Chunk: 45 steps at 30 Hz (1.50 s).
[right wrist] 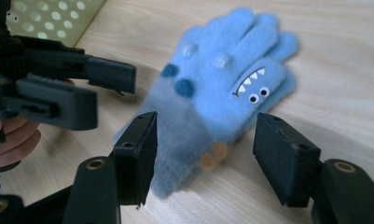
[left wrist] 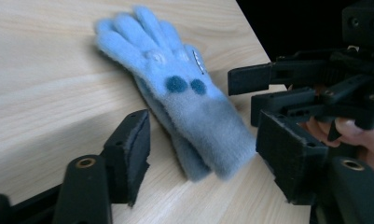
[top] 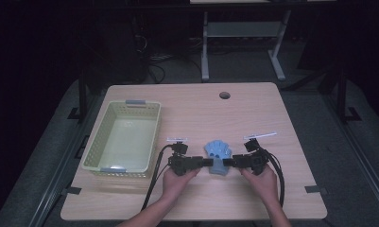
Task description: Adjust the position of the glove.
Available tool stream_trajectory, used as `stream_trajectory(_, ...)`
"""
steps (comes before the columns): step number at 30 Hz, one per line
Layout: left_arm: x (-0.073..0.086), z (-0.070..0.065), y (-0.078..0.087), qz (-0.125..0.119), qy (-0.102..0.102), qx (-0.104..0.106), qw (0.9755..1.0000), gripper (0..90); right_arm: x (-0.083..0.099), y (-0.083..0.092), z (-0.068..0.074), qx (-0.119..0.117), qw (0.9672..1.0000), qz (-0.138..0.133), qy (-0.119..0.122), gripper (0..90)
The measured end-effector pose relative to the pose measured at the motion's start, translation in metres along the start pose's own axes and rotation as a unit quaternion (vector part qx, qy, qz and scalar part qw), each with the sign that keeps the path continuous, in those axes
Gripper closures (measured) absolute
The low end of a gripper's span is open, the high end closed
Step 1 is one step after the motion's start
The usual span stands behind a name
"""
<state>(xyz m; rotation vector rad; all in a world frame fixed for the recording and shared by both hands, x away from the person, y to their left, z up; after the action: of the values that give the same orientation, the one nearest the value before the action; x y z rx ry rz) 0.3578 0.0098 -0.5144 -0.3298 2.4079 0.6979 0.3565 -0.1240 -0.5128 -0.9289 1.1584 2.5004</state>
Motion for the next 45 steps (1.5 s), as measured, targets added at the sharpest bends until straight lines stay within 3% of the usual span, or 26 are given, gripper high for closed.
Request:
stream_trajectory(9, 0.000, -0.002, -0.010, 0.016, -0.009, -0.015, 0.9997, 44.6, 0.003, 0.003, -0.001, -0.017, 0.9994, -0.024, -0.020, 48.1)
stream_trajectory(15, 0.000, 0.004, -0.012, 0.022, 0.007, -0.017, 0.9996, 48.4, 0.007, 0.005, -0.006, -0.024, 0.9981, -0.027, -0.050, 49.5)
stream_trajectory(21, 0.000, 0.008, -0.014, 0.024, 0.021, -0.012, 0.9994, 55.0, 0.012, -0.003, -0.007, -0.025, 0.9979, -0.017, -0.057, 50.2)
stream_trajectory(26, 0.002, 0.009, -0.016, 0.031, 0.013, -0.016, 0.9993, 58.2, 0.013, -0.008, -0.007, -0.029, 0.9978, -0.015, -0.058, 50.1)
stream_trajectory(29, 0.003, 0.008, -0.016, 0.031, -0.014, -0.024, 0.9991, 59.0, 0.013, -0.010, -0.005, -0.035, 0.9969, -0.021, -0.068, 51.1)
stream_trajectory(32, 0.005, 0.008, -0.016, 0.036, -0.017, -0.024, 0.9989, 61.0, 0.013, -0.013, -0.003, -0.038, 0.9965, -0.024, -0.071, 54.7)
stream_trajectory(45, 0.005, 0.009, -0.020, 0.045, 0.015, -0.004, 0.9989, 64.2, 0.015, -0.020, 0.002, -0.044, 0.9957, -0.027, -0.077, 64.8)
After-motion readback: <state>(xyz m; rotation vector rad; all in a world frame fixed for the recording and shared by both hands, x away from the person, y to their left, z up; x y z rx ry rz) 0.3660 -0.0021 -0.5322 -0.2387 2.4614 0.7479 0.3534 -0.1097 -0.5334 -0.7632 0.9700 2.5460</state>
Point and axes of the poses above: each handheld gripper's, and its own axes: y roughly backward along the jaws, x roughly out of its underside, z roughly to its left, the point moved 9 cm from there along -y, roughly forward along the jaws, and after that the axes turned 9 degrees about -z, right-handed, at the moved point
